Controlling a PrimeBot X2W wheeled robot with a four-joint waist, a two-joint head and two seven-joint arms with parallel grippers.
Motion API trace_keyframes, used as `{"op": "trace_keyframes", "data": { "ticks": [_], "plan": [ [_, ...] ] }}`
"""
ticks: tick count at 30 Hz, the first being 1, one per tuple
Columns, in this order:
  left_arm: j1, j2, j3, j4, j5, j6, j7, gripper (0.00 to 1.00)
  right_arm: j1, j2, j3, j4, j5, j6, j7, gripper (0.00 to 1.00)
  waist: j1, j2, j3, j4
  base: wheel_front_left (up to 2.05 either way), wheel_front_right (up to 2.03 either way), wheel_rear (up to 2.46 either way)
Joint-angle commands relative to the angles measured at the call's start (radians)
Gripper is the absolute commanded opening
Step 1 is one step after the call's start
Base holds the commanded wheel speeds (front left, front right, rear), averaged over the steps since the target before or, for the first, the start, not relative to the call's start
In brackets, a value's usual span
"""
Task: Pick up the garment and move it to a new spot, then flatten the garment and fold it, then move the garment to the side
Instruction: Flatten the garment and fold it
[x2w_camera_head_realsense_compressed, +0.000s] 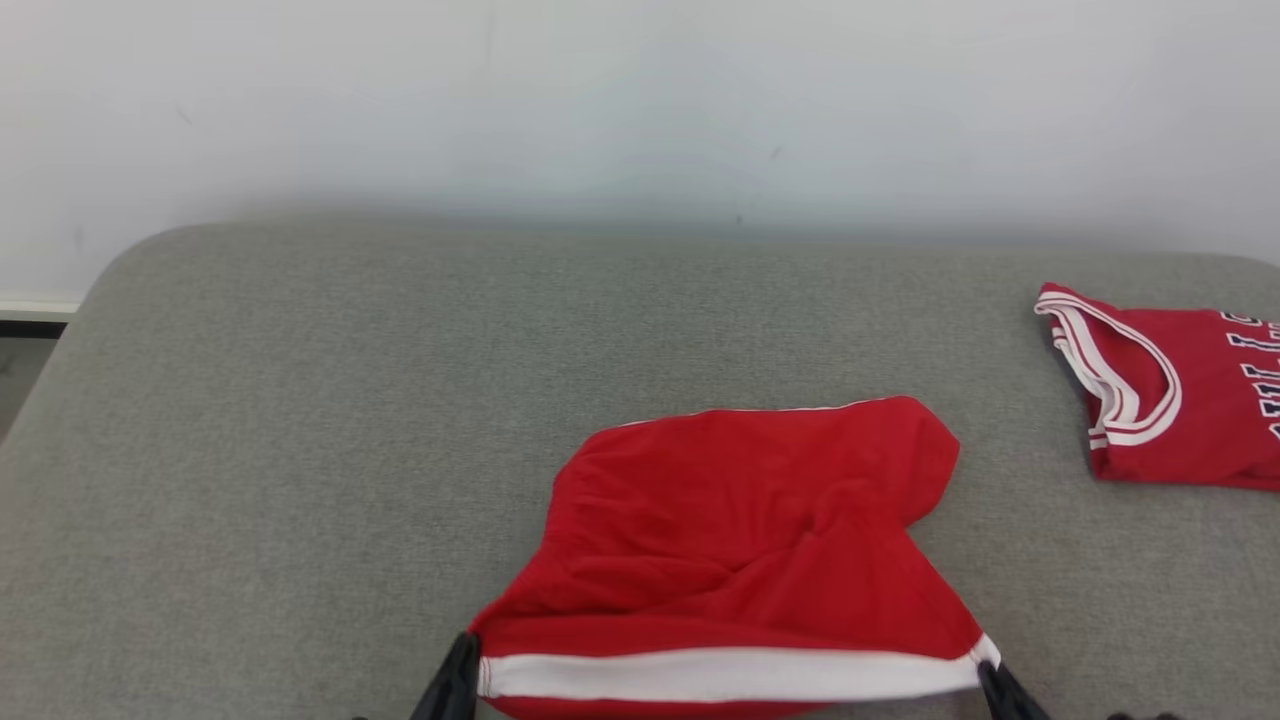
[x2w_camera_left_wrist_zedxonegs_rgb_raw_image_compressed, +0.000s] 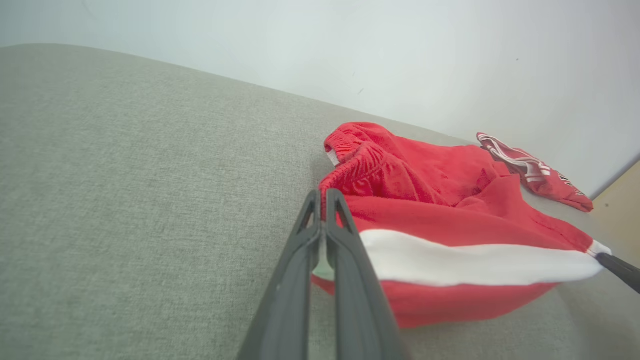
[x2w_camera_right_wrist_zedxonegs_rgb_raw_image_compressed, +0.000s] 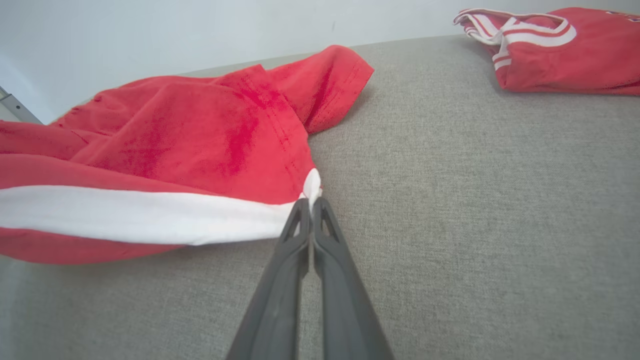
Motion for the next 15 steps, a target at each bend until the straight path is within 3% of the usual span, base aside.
{"op": "trace_keyframes", "data": {
  "ticks": [1, 5, 8, 12, 15],
  "plan": [
    [0.005, 0.0, 0.016, -0.025, 0.003, 0.002, -0.003, 0.0, 0.01, -0.011, -0.012, -0.064, 0.018, -0.002, 0.02, 0.0, 0.0001, 0.0, 0.006, -0.019, 0.0, 0.0, 0.0],
    [-0.068, 0.031, 0.026, -0.05, -0.027, 0.002, -0.003, 0.0, -0.035, -0.033, -0.03, -0.194, 0.043, -0.002, 0.075, 0.0, 0.0001, 0.0, 0.023, -0.042, 0.0, 0.0, 0.0],
    [-0.17, 0.085, -0.009, -0.029, -0.05, 0.002, 0.011, 0.0, -0.118, -0.048, -0.02, -0.251, 0.056, -0.002, 0.123, 0.0, 0.0001, 0.0, 0.049, -0.053, 0.0, 0.0, 0.0],
    [-0.382, 0.157, -0.067, -0.005, -0.128, 0.002, 0.088, 0.0, -0.301, -0.061, -0.017, -0.269, 0.097, -0.002, 0.178, 0.0, 0.0001, 0.0, 0.108, -0.056, 0.0, 0.0, 0.0],
    [-0.495, 0.177, -0.076, 0.029, -0.211, 0.002, 0.151, 0.0, -0.417, -0.054, -0.022, -0.245, 0.123, -0.002, 0.206, 0.0, 0.0001, 0.0, 0.148, -0.059, 0.0, 0.0, 0.0]
  ]
}}
